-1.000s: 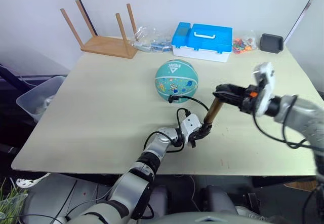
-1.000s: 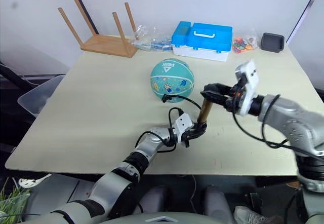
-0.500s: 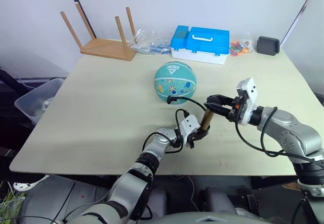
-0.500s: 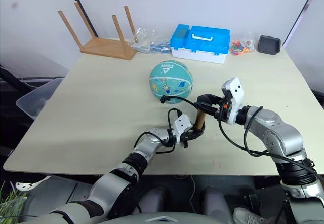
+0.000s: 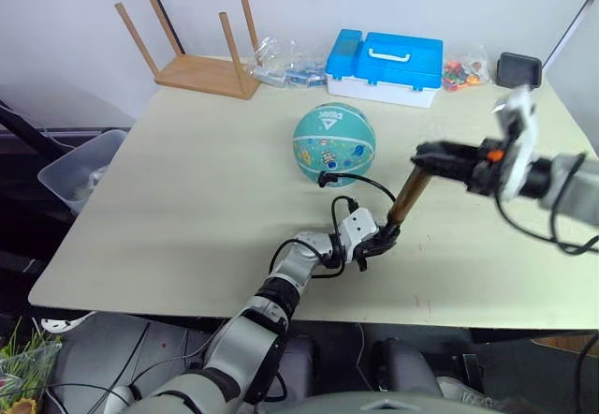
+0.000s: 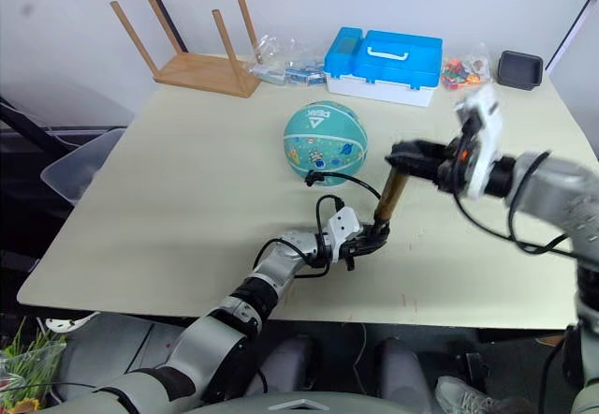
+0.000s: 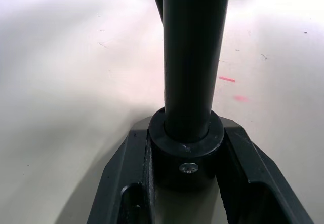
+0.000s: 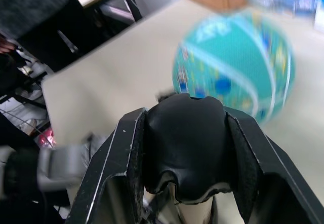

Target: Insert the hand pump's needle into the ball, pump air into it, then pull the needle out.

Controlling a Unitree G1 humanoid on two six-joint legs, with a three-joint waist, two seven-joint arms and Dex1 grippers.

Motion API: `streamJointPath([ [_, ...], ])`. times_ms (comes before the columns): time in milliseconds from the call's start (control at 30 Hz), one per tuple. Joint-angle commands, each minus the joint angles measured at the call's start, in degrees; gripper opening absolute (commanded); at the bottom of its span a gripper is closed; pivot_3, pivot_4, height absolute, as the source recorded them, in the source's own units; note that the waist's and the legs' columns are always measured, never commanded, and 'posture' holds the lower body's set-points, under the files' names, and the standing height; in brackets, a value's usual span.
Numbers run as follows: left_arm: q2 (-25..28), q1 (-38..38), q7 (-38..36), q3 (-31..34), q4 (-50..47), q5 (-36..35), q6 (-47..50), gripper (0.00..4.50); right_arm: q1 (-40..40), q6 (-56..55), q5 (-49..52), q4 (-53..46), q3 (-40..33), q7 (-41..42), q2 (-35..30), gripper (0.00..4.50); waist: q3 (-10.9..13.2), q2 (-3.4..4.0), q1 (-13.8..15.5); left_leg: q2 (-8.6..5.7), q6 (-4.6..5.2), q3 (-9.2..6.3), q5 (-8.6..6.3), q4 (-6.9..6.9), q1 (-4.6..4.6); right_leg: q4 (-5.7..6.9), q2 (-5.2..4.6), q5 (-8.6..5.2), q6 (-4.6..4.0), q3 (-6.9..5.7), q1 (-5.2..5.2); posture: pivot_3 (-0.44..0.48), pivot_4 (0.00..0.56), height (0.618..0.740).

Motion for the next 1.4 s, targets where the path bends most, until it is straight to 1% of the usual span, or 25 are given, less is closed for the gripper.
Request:
streamJointPath([
  [33,1.76,4.09,0.35,-1.16,5.78,2.4,3.27,1.09,-6.74,0.06,5.12,1.0,-8.23,-3.17,-3.09,1.59,0.08,-0.14,0.14,0.02,0.0,-0.03,0.0,0.0,0.0,0.0,0.02,0.0,-0.01,-0.04,0.01,0.0,0.15,0.74],
  [100,1.73,4.07,0.36,-1.15,5.8,2.36,3.2,1.09,-7.52,1.21,5.15,1.71,-7.35,-3.78,-4.12,1.59,0.09,-0.15,0.16,0.03,0.0,-0.04,0.0,0.0,-0.03,0.0,0.02,0.0,-0.01,-0.06,0.01,0.0,0.15,0.74],
  [167,1.72,4.16,0.36,-1.16,5.78,2.35,3.14,1.09,-5.98,1.66,3.95,1.66,-5.73,-3.61,-4.65,1.59,0.09,-0.15,0.15,0.03,0.0,0.01,0.0,0.01,-0.03,0.0,0.01,0.0,0.0,-0.03,0.01,0.0,0.15,0.74],
  [267,1.67,4.22,0.3,-1.27,5.7,2.4,3.16,1.09,-0.8,0.61,1.09,0.87,-2.52,-1.96,-3.35,1.59,0.02,-0.19,0.14,0.02,0.0,0.05,0.0,0.01,0.04,0.0,0.01,0.0,0.01,0.01,0.06,0.0,0.15,0.74],
  [367,1.67,4.35,0.3,-1.27,5.45,2.43,3.24,1.09,4.24,-2.23,-3.73,0.51,2.59,-0.12,-1.28,1.59,-0.27,-0.34,-0.14,0.06,0.0,0.05,0.0,0.0,0.17,0.01,0.06,-0.01,0.02,0.0,0.18,0.0,0.15,0.74],
  [433,1.75,4.37,0.31,-1.22,5.34,2.44,3.31,1.09,6.62,-4.24,-7.14,0.43,5.88,1.47,-0.42,1.6,-0.55,-0.38,-0.65,0.1,0.01,0.07,0.0,0.0,0.24,0.02,0.08,-0.11,0.19,0.02,0.24,0.0,0.15,0.74],
  [633,2.23,4.67,0.58,-0.9,4.9,2.19,3.54,1.09,11.28,-10.31,-17.64,3.74,17.05,3.23,6.06,1.6,-1.43,-0.5,-1.46,0.28,0.0,0.07,0.0,0.01,0.38,0.04,0.23,-0.15,0.26,0.02,0.3,0.0,0.15,0.74],
  [767,2.23,4.94,0.81,-0.77,4.25,1.98,3.9,1.09,15.23,-16.51,-27.91,10.91,26.83,4.06,12.31,1.6,-2.03,-0.64,-1.57,0.36,0.0,0.04,0.0,-0.02,0.44,0.04,0.39,-0.16,0.23,0.06,0.32,0.0,0.15,0.74],
  [867,2.21,5.15,0.89,-0.73,3.59,1.87,4.19,1.09,17.36,-19.68,-32.65,14.32,30.24,4.82,15.76,1.59,-2.2,-0.7,-1.69,0.38,0.0,0.07,-0.01,-0.07,0.65,0.05,0.43,-0.17,0.22,0.12,0.44,0.0,0.15,0.74],
  [1000,2.41,5.19,0.9,-0.6,3.27,1.85,4.38,1.09,18.33,-21.33,-35.24,13.22,29.54,6.11,16.5,1.59,-2.15,-0.81,-1.84,0.45,-0.01,0.1,-0.03,-0.26,1.37,0.03,0.43,-0.26,0.11,0.18,0.97,0.0,0.15,0.74],
  [1067,2.45,5.13,0.97,-0.56,3.37,1.87,4.41,1.09,18.05,-21.37,-34.45,11.55,27.15,6.68,16.26,1.59,-2.17,-0.77,-1.86,0.67,-0.02,0.07,-0.03,-0.26,1.41,0.03,0.47,-0.27,0.09,0.12,0.98,0.0,0.15,0.74],
  [1167,2.37,5.02,1.06,-0.58,3.55,1.9,4.44,1.09,16.73,-20.26,-31.81,7.44,22.44,7.64,14.23,1.59,-2.06,-0.61,-1.66,0.68,-0.02,0.02,-0.03,-0.27,1.34,0.03,0.5,-0.29,0.06,0.05,0.98,0.0,0.15,0.74],
  [1333,2.07,4.85,1.09,-0.88,4.32,2.02,4.1,1.09,13.07,-14.57,-24.52,0.13,13.47,6.93,11.36,1.59,-1.6,-0.46,-1.21,0.55,-0.02,0.03,-0.02,-0.26,1.17,0.0,0.37,-0.27,0.07,0.05,0.91,0.0,0.15,0.74],
  [1400,1.85,4.56,1.06,-0.91,4.78,2.09,3.96,1.09,9.97,-10.43,-18.9,-3.24,8.11,5.91,9.4,1.59,-1.24,-0.22,-1.0,0.41,-0.02,0.0,-0.02,-0.26,1.1,0.0,0.23,-0.27,0.07,0.02,0.9,0.0,0.15,0.74],
])
